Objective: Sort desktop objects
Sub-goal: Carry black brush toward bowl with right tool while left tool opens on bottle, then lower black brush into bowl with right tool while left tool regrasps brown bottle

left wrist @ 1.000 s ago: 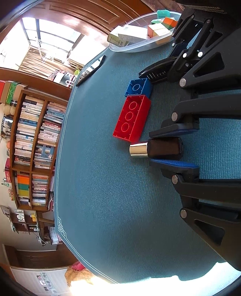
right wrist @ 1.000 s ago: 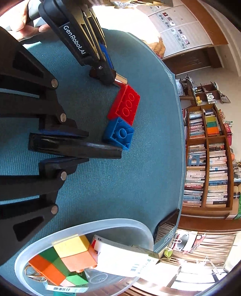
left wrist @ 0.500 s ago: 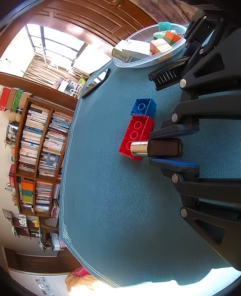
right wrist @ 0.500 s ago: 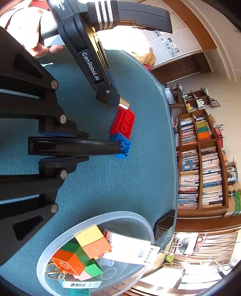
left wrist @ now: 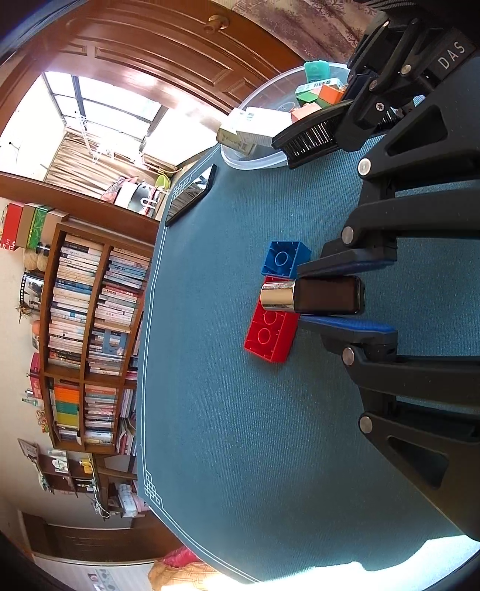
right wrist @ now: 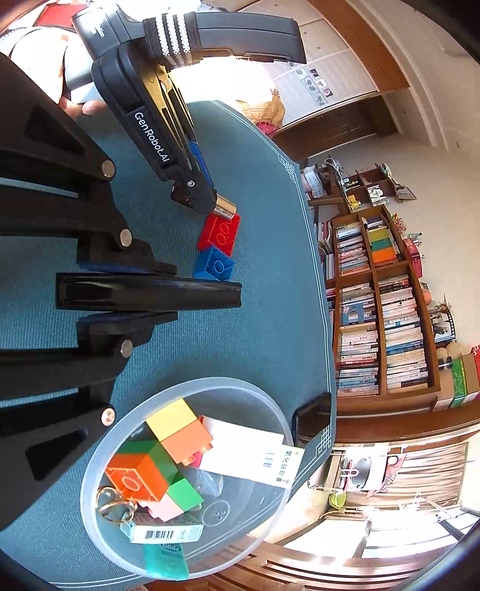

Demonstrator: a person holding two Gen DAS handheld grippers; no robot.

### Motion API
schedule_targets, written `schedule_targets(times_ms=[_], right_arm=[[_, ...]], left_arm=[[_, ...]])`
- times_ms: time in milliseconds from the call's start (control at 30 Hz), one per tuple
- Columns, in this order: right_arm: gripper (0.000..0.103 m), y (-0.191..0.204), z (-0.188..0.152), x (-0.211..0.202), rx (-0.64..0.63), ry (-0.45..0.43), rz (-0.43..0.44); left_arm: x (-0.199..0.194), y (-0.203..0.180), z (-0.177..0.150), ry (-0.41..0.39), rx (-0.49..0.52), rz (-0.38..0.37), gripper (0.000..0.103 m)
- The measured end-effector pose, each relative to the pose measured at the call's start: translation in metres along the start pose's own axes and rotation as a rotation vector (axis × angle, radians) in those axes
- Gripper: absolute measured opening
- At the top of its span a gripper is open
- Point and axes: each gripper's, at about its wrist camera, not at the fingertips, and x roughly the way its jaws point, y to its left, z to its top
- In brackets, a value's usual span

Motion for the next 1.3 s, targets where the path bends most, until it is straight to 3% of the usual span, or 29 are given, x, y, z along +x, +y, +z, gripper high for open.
schedule_targets(times_ms=[367, 667, 833, 900, 1067, 1167, 1300], right_arm=[[0.019, -0.043, 0.004, -0.028, 0.089, -0.070, -0.068], [0.019, -0.085, 0.009, -0.044, 0.177, -0.125, -0.117], [0.019, -0.095, 0.007, -0.054, 0.188, -0.155, -0.139], [0.019, -0.100, 0.007, -0.055, 0.198, -0.162, -0.150], [0.019, -0.115, 0.007, -0.047, 0.222, -0.160, -0.174], [0.020, -0.123, 0.008, -0.042, 0.243, -0.159, -0.201], [0.025, -0.135, 0.007, -0.036, 0.273, -0.155, -0.222]], left_arm=[[0.001, -0.028, 0.001, 0.015, 0.050, -0.026, 0.022], [-0.008, -0.056, 0.008, -0.016, 0.130, -0.035, 0.021], [-0.007, -0.049, 0.002, 0.018, 0.090, -0.045, 0.022], [-0.002, -0.045, -0.002, 0.043, 0.068, -0.024, 0.025], [0.004, -0.039, -0.012, 0.065, 0.060, 0.011, 0.050], [0.007, -0.040, -0.015, 0.070, 0.073, 0.024, 0.056], [0.015, -0.041, -0.017, 0.088, 0.090, 0.040, 0.056]])
